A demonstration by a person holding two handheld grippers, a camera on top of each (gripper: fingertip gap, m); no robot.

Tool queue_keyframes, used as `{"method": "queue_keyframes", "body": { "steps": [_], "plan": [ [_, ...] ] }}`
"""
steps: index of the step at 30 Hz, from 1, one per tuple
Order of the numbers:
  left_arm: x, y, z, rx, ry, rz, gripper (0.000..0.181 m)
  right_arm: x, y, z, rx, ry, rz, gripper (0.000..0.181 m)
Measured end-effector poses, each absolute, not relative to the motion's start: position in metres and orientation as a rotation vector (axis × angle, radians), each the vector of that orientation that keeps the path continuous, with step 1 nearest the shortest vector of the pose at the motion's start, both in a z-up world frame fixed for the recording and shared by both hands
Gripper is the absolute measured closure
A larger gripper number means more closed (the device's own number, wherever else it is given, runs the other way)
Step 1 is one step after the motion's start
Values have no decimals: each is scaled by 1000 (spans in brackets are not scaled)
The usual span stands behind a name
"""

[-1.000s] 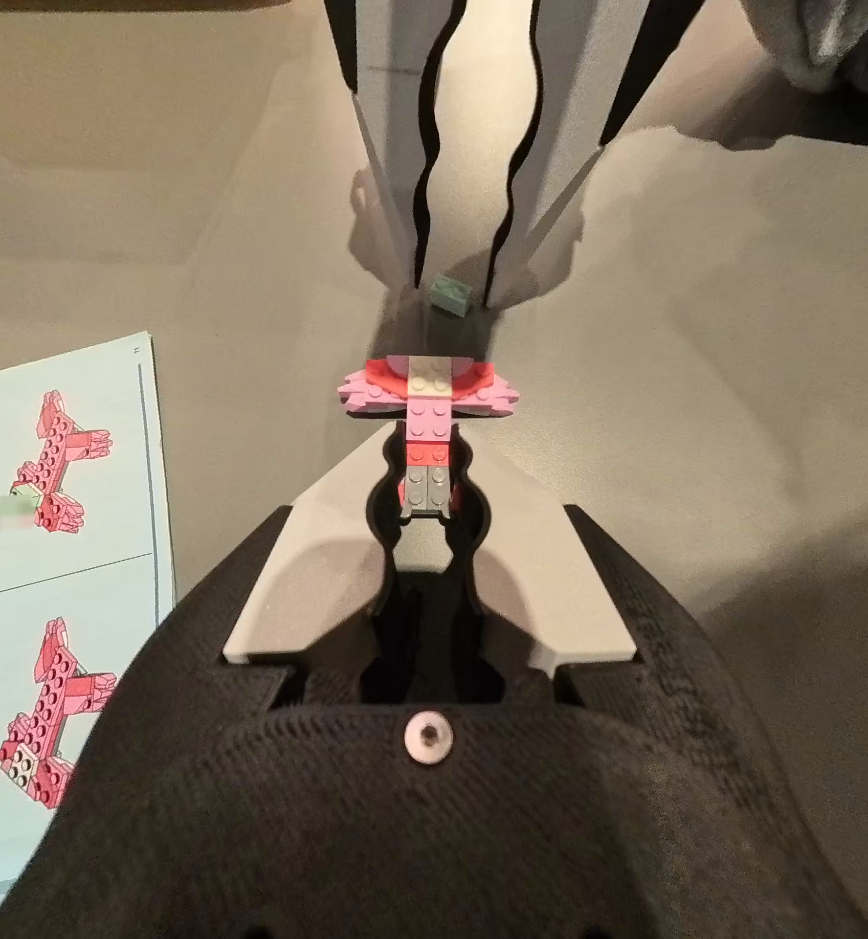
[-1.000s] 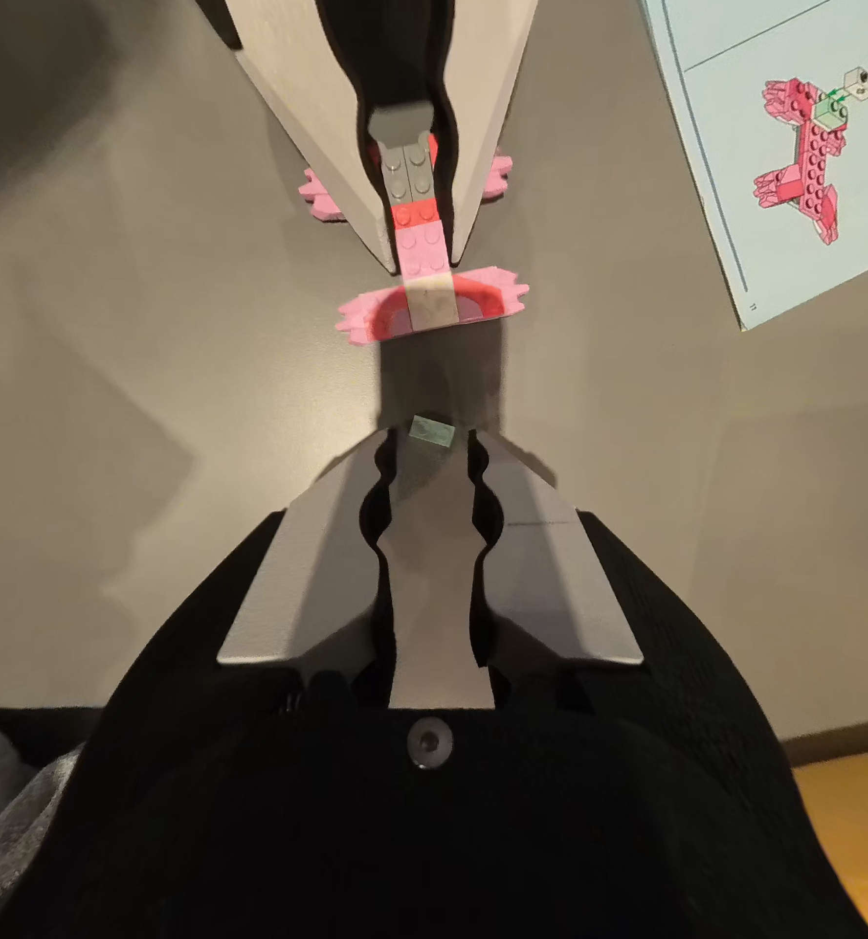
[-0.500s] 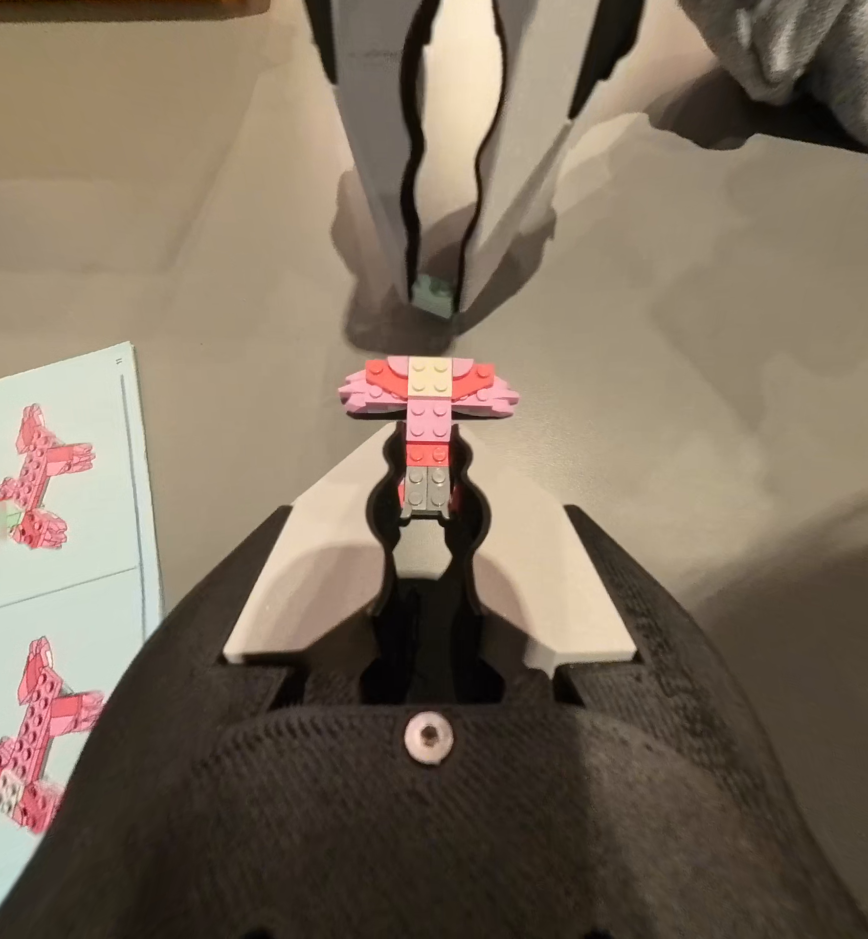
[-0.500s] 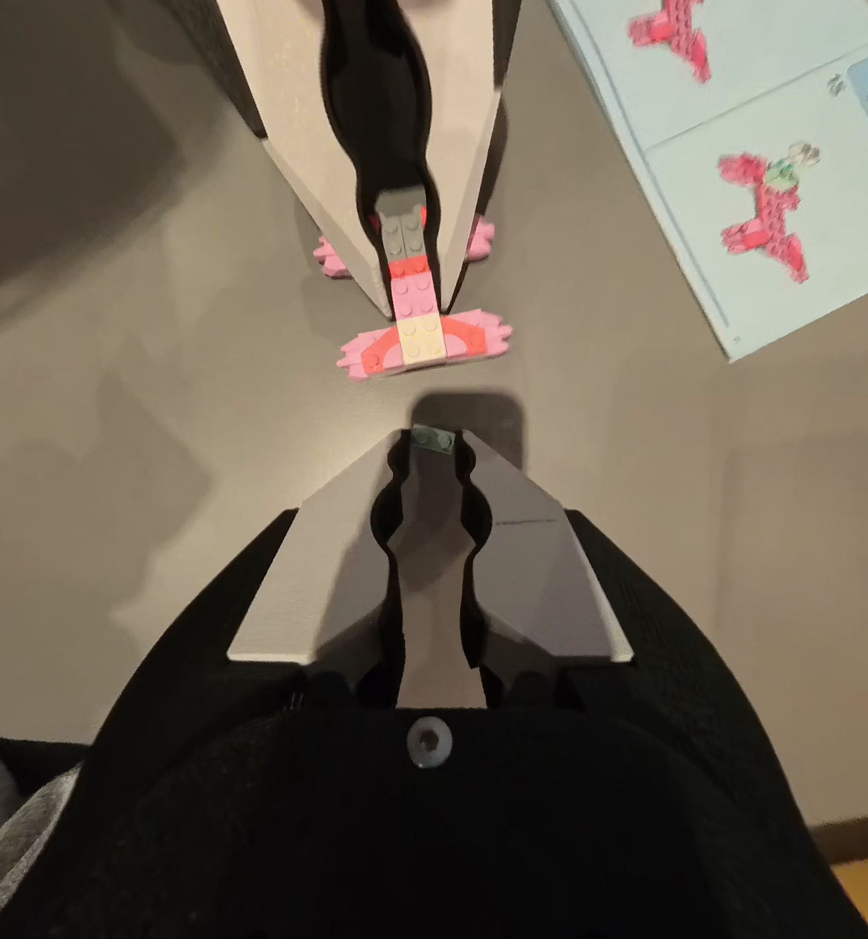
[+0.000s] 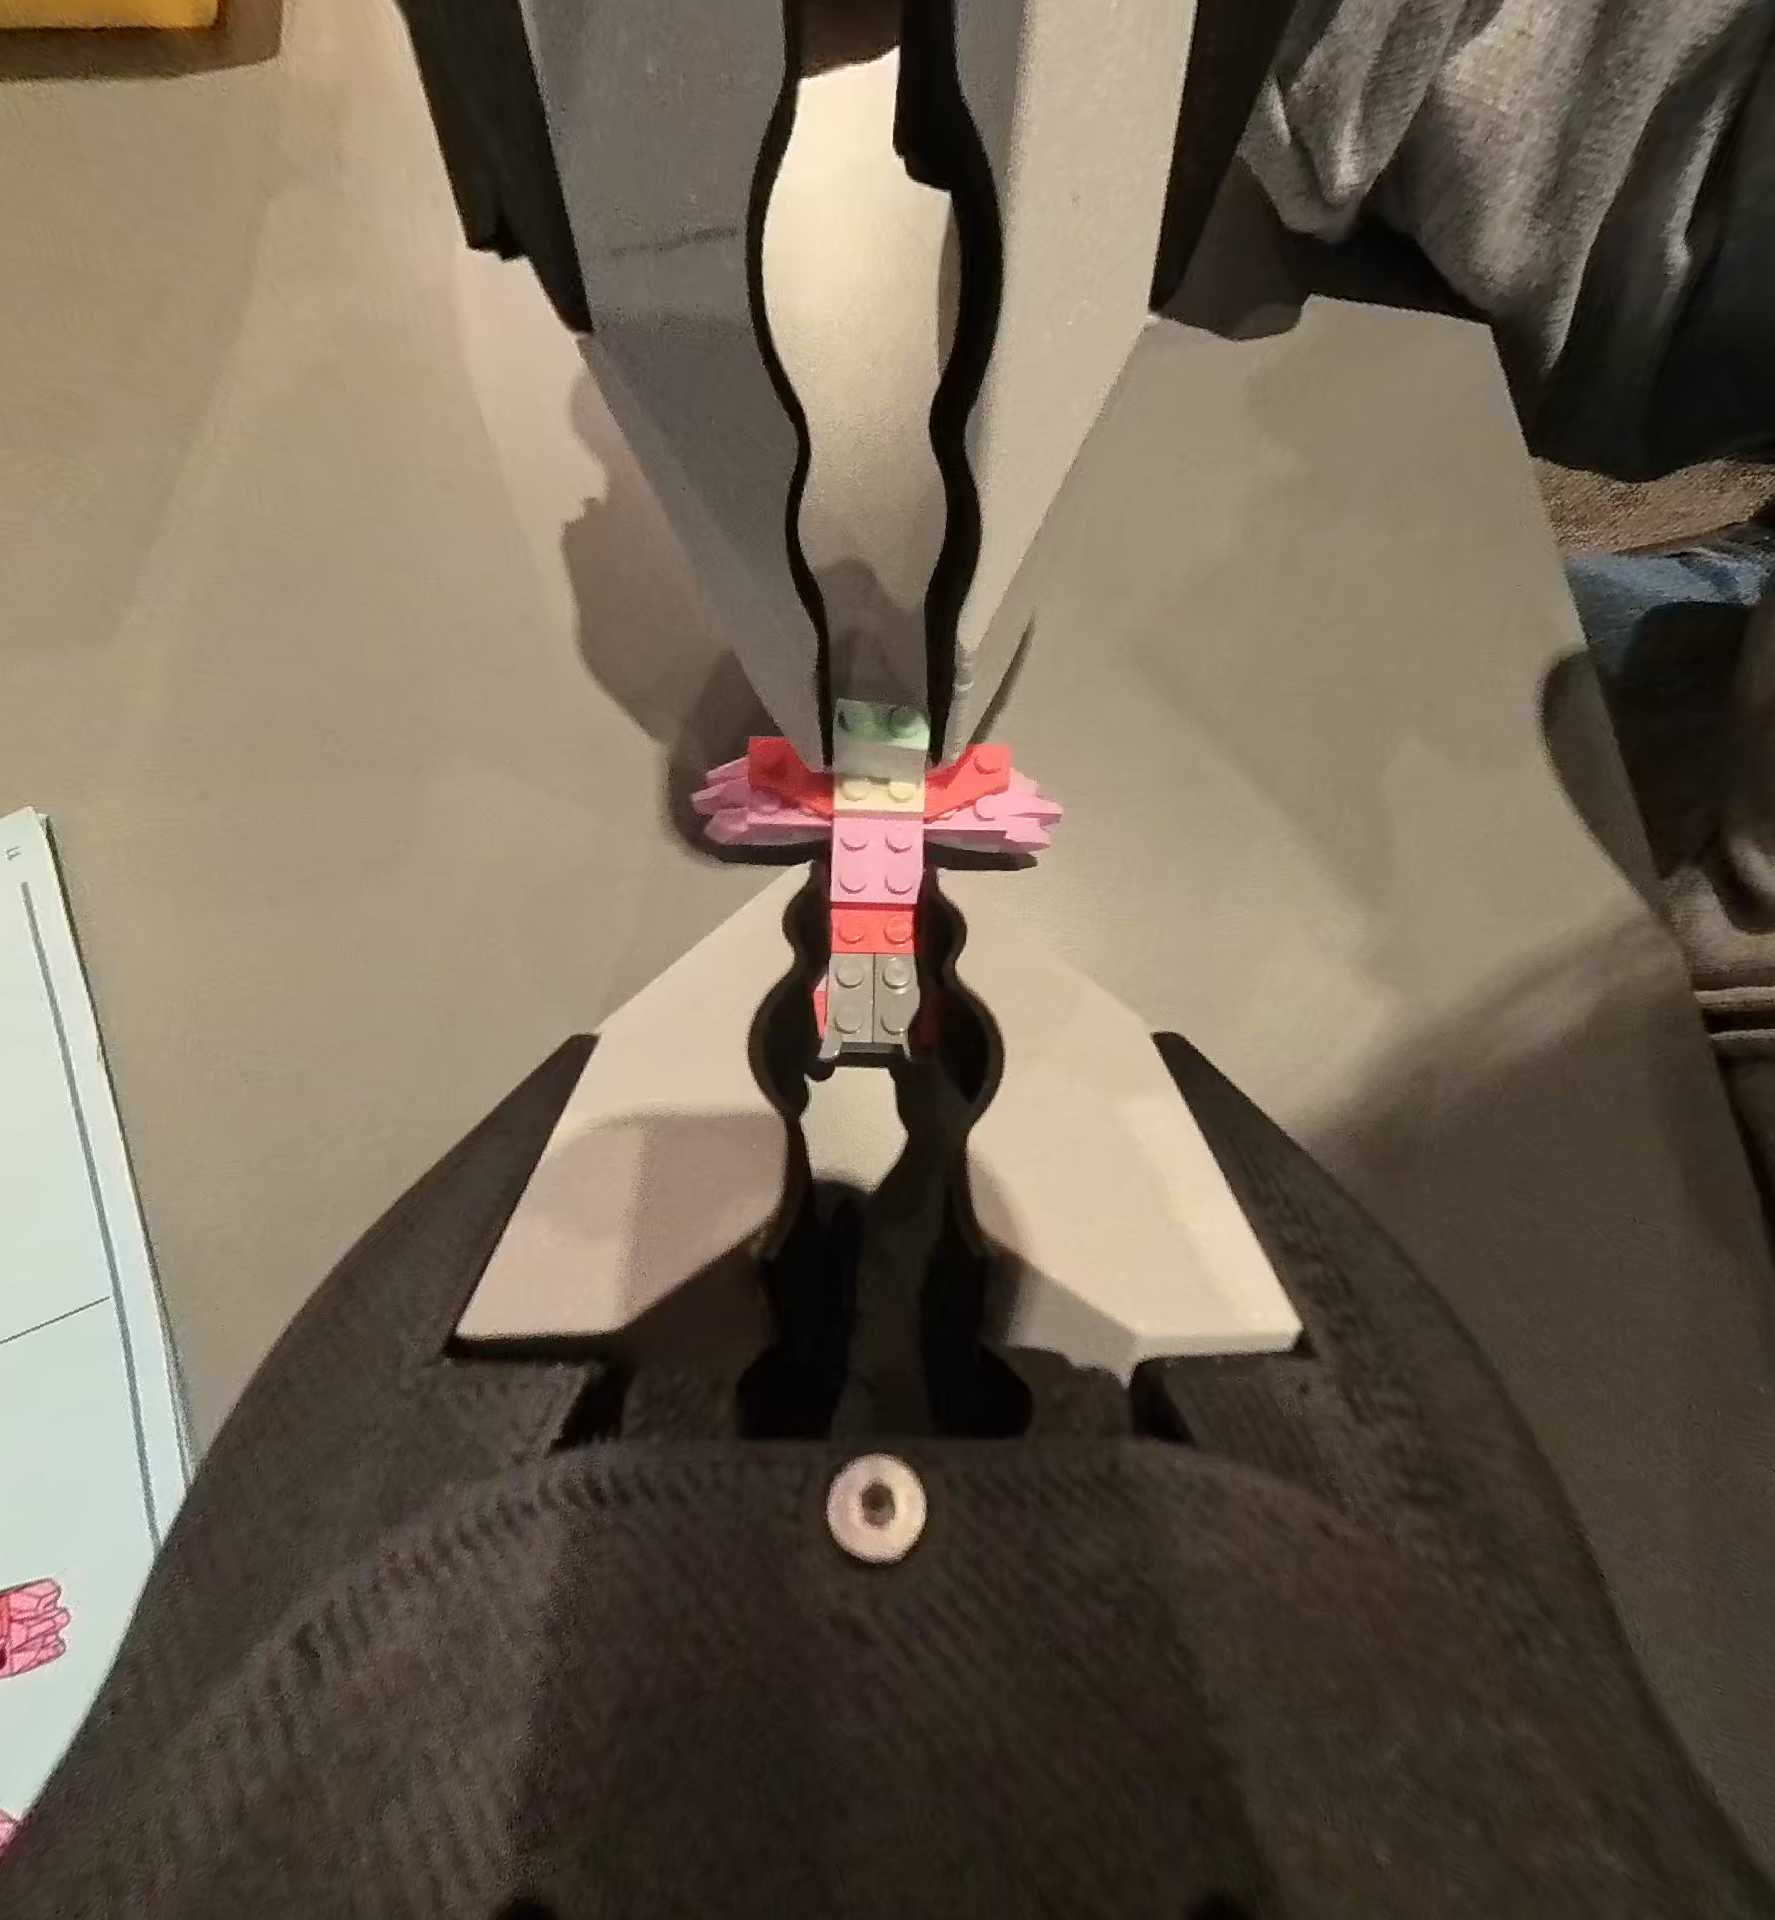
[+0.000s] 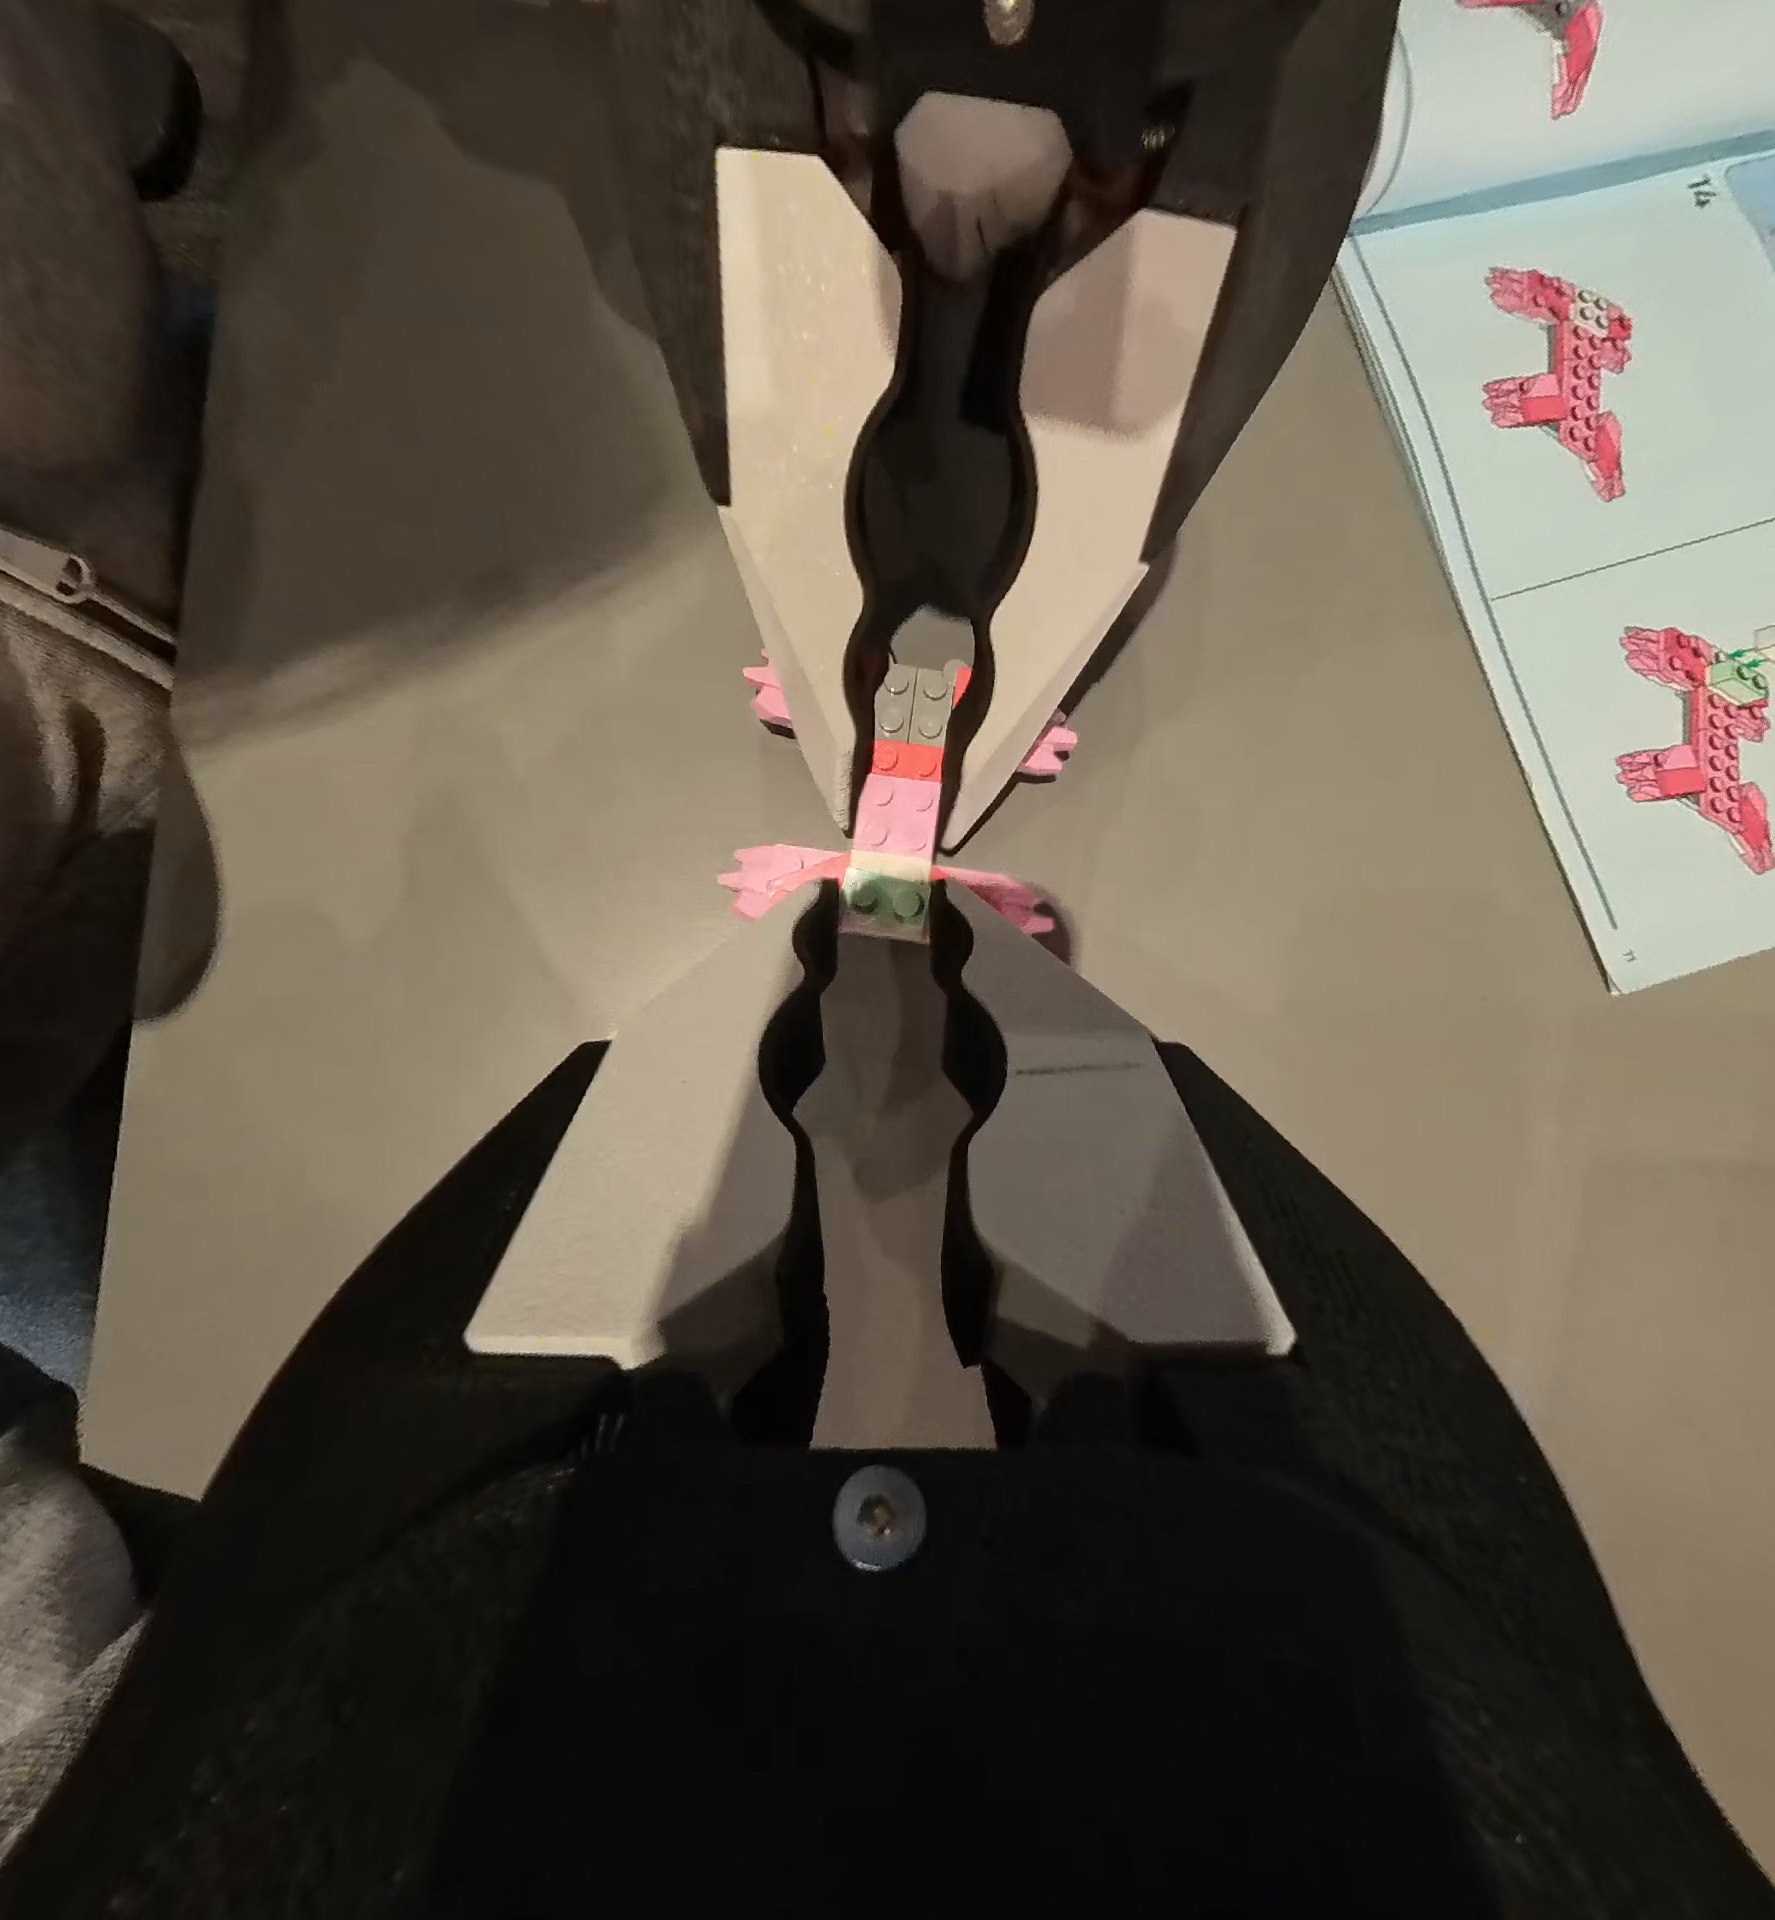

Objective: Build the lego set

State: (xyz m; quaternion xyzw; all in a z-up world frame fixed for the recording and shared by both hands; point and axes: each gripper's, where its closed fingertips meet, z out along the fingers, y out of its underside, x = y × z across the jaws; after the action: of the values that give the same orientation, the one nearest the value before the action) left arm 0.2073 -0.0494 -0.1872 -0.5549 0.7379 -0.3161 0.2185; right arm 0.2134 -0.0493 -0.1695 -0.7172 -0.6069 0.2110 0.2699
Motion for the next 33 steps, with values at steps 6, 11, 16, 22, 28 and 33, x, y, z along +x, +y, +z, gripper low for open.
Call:
{"method": "queue_keyframes", "body": {
  "steps": [6, 11, 16, 22, 28, 33],
  "plan": [
    [207, -52, -189, -1529, 2060, -870, 165, 211, -53, -171, -1939, -1644, 602, 166],
    [208, -54, -190, -1520, 2069, -863, 165, 208, -54, -172, -1936, -1654, 610, 166],
    [208, -53, -189, -1517, 2065, -865, 165, 209, -53, -172, -1932, -1652, 594, 166],
    [208, -54, -187, -1510, 2059, -883, 165, 208, -53, -173, -1924, -1660, 593, 166],
    [209, -53, -187, -1516, 2051, -893, 165, 209, -52, -174, -1925, -1654, 588, 164],
    [209, -53, -186, -1515, 2050, -889, 165, 209, -51, -174, -1924, -1649, 588, 163]
  ]
}}
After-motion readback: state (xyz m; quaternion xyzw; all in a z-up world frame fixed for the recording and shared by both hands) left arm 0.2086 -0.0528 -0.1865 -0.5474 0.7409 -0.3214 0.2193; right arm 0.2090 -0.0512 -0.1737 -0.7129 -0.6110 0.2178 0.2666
